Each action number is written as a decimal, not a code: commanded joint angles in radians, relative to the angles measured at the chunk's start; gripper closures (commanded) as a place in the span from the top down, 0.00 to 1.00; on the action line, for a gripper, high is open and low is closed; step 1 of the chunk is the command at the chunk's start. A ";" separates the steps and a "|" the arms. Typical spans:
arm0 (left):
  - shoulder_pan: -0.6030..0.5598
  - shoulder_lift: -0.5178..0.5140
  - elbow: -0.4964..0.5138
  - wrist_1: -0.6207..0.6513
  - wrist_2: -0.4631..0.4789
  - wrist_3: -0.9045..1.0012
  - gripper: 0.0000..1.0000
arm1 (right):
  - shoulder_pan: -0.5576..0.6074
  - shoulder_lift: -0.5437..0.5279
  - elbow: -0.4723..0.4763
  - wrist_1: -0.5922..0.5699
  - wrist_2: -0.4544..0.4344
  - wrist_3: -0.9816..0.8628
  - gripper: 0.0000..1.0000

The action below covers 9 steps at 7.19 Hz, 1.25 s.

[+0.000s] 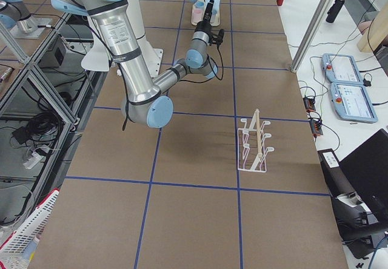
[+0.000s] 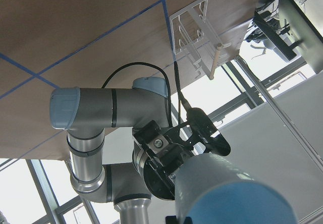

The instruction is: Transfer IKEA cup to right arm and place on rack

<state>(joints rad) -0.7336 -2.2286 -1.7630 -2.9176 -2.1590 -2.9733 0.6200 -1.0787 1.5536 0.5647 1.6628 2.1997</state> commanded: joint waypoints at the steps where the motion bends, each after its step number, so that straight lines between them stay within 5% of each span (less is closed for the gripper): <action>1: 0.002 0.001 0.000 0.000 0.001 0.000 0.00 | 0.000 -0.001 -0.001 0.001 0.000 0.000 0.48; 2: 0.002 0.001 0.000 0.000 -0.001 0.000 0.00 | 0.000 -0.001 -0.001 0.001 0.002 -0.002 0.37; 3: 0.002 0.001 0.000 0.000 -0.001 0.002 0.28 | -0.002 -0.001 -0.001 0.001 0.002 -0.002 0.32; 4: 0.002 0.001 -0.003 0.000 -0.001 0.004 0.99 | -0.002 -0.003 -0.001 0.003 0.002 -0.002 0.32; 9: -0.107 0.059 -0.019 0.000 -0.004 0.133 1.00 | 0.027 -0.067 -0.042 0.090 0.003 -0.097 0.34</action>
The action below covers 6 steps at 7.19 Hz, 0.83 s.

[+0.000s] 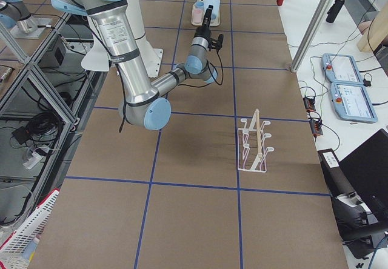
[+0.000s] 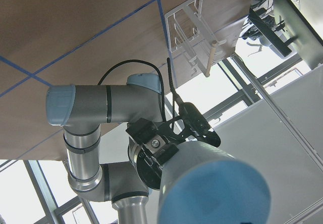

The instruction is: Transfer IKEA cup to right arm and place on rack

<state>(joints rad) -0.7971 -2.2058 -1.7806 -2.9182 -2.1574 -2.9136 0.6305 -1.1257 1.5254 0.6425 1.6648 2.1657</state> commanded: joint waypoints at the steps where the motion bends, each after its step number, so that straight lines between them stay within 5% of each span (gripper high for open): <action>1: -0.063 0.076 -0.002 0.014 -0.010 0.177 1.00 | 0.021 -0.072 -0.027 -0.004 0.003 -0.201 0.33; 3: -0.179 0.106 0.050 0.116 -0.225 0.441 1.00 | 0.070 -0.115 -0.082 -0.099 0.038 -0.386 0.33; 6: -0.278 0.184 0.052 0.243 -0.268 0.706 1.00 | 0.285 -0.135 -0.082 -0.370 0.342 -0.565 0.33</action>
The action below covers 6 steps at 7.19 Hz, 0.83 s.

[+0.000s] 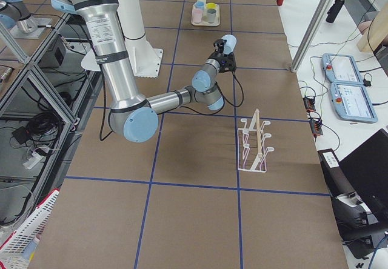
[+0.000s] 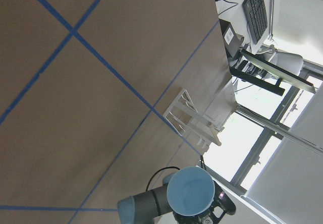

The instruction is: Transfer IKEA cup to right arm and place on rack

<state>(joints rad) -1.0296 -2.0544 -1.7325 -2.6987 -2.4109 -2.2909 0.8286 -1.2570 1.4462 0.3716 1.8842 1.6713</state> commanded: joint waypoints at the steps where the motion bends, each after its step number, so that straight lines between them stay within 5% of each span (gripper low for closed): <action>1: -0.070 0.061 0.004 0.058 -0.040 0.178 1.00 | 0.151 -0.036 0.000 -0.161 0.206 -0.149 0.33; 3: -0.105 0.094 -0.006 0.203 -0.047 0.360 1.00 | 0.306 -0.071 0.005 -0.291 0.364 -0.298 0.32; 6: -0.115 0.117 0.002 0.206 -0.045 0.395 1.00 | 0.585 -0.125 0.010 -0.525 0.638 -0.483 0.27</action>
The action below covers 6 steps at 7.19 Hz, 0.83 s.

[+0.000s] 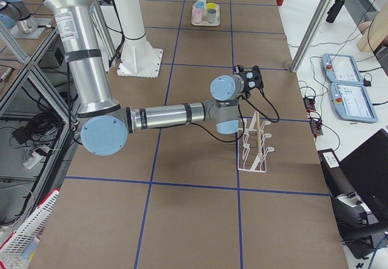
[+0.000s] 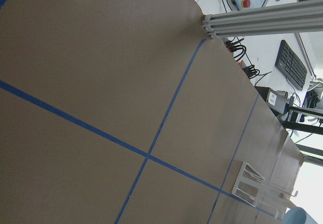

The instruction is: Transfer IKEA cup to right arm and place on rack

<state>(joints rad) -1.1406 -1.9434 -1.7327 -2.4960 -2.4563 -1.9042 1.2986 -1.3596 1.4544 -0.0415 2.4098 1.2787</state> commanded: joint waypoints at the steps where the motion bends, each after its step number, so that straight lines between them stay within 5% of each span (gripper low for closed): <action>1: -0.004 0.009 0.001 0.005 0.000 0.008 1.00 | 0.149 -0.065 0.000 -0.188 0.136 -0.205 0.25; 6: 0.002 0.050 -0.002 0.009 0.014 0.007 1.00 | 0.223 -0.142 0.001 -0.470 0.126 -0.512 0.22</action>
<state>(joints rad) -1.1411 -1.9083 -1.7346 -2.4866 -2.4461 -1.8970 1.5107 -1.4967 1.4547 -0.4447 2.5360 0.8441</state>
